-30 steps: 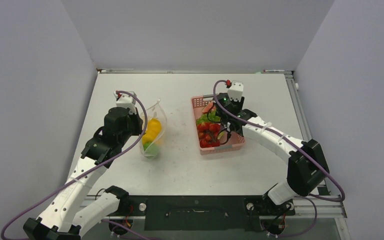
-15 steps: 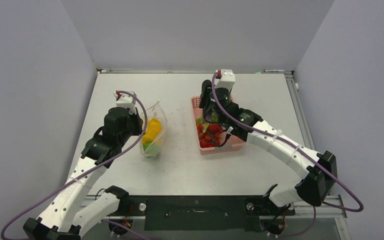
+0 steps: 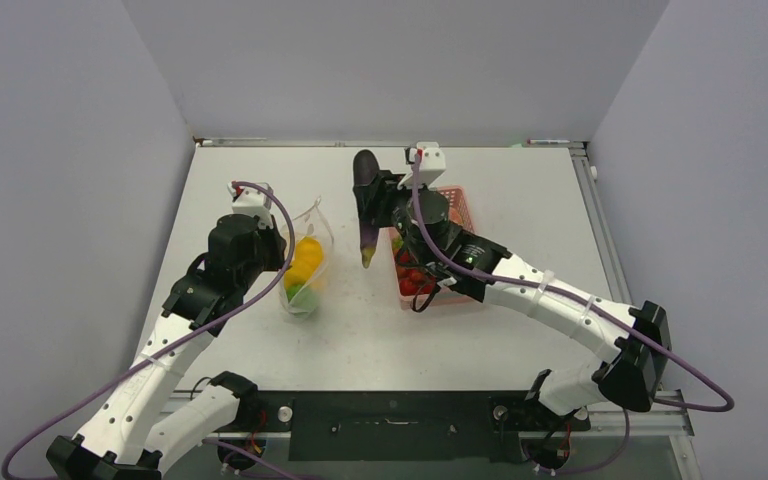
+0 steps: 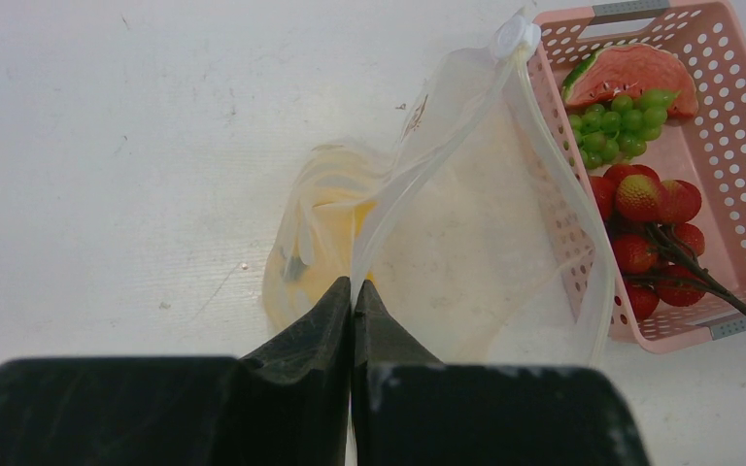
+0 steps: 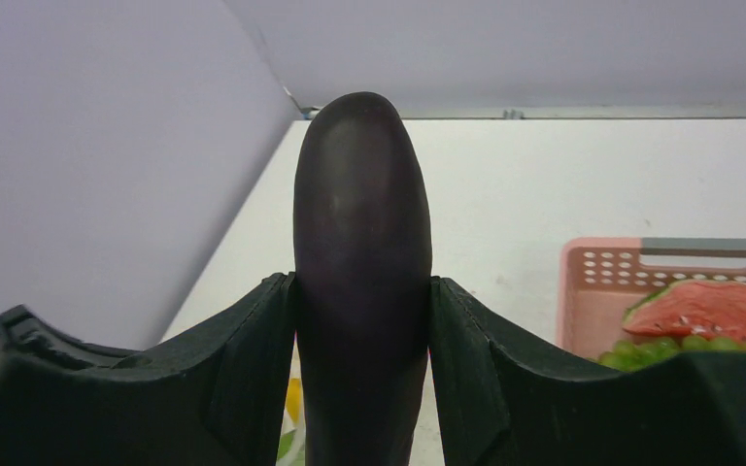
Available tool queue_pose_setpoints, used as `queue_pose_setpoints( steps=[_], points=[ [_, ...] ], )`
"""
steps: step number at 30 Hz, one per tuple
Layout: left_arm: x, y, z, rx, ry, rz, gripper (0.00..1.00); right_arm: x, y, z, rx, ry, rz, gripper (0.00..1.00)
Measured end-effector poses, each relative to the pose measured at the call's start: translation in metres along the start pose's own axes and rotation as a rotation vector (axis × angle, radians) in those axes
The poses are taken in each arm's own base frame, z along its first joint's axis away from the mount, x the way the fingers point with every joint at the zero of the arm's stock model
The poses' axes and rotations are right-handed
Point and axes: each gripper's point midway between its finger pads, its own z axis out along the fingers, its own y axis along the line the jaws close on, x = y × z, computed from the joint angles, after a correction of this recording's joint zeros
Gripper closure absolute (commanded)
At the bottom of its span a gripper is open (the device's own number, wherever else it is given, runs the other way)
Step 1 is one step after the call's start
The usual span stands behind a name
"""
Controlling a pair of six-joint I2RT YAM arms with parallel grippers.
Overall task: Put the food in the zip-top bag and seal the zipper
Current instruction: Place the fake vegetable in the zipper food storage bag.
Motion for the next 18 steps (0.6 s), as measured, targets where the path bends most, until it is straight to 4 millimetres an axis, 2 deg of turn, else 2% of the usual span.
queue_pose_setpoints(
  steps=[7, 13, 18],
  points=[
    [0.0, 0.0, 0.0, 0.0, 0.0, 0.0, 1.0, -0.011, 0.044, -0.001, -0.115, -0.1, 0.045, 0.76],
    [-0.001, 0.0, -0.001, 0.002, -0.006, -0.001, 1.0, 0.01, 0.063, 0.017, -0.154, -0.131, 0.041, 0.76],
    [-0.002, 0.0, -0.002, 0.003, -0.008, -0.002, 1.0, 0.028, 0.067, 0.033, -0.151, -0.145, 0.022, 0.76]
  ],
)
